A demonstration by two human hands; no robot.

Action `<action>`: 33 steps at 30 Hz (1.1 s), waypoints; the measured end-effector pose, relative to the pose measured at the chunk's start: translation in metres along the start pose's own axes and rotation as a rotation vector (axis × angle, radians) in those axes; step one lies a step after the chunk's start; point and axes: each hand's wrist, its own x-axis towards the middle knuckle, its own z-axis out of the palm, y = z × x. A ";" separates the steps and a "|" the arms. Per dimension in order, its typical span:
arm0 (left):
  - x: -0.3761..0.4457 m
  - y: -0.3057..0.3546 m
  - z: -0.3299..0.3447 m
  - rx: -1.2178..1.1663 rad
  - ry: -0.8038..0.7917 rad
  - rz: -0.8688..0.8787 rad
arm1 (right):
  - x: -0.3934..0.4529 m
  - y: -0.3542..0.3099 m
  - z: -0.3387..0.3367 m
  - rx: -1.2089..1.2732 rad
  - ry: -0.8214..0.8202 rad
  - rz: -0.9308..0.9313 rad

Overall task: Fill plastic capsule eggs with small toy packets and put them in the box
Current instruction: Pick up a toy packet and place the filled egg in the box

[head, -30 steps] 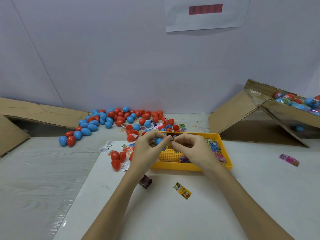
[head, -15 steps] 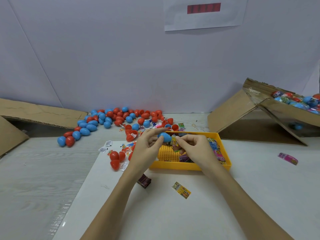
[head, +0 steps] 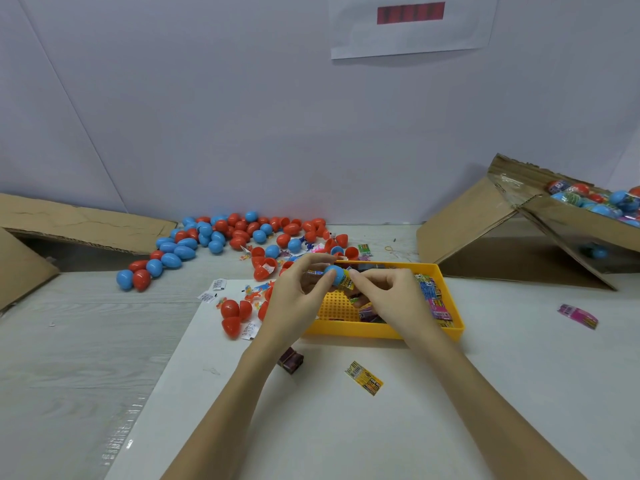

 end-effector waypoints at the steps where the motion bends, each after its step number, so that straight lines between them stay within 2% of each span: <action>1: 0.000 -0.001 0.001 0.014 0.018 0.003 | 0.000 0.000 0.000 0.019 0.001 -0.001; 4: -0.002 -0.002 0.003 0.015 0.022 0.006 | 0.001 0.000 -0.002 0.074 -0.010 0.005; 10: 0.000 -0.003 -0.002 -0.053 -0.079 -0.030 | 0.002 -0.002 -0.006 0.121 0.028 -0.007; 22: -0.002 -0.001 0.001 0.005 -0.044 -0.005 | 0.002 0.001 -0.003 0.080 0.004 -0.159; 29: -0.002 -0.001 0.001 -0.020 -0.026 0.009 | 0.003 0.002 -0.004 0.152 0.016 -0.109; 33: -0.003 0.001 0.001 -0.013 0.022 0.059 | 0.003 0.001 -0.007 0.109 -0.011 -0.055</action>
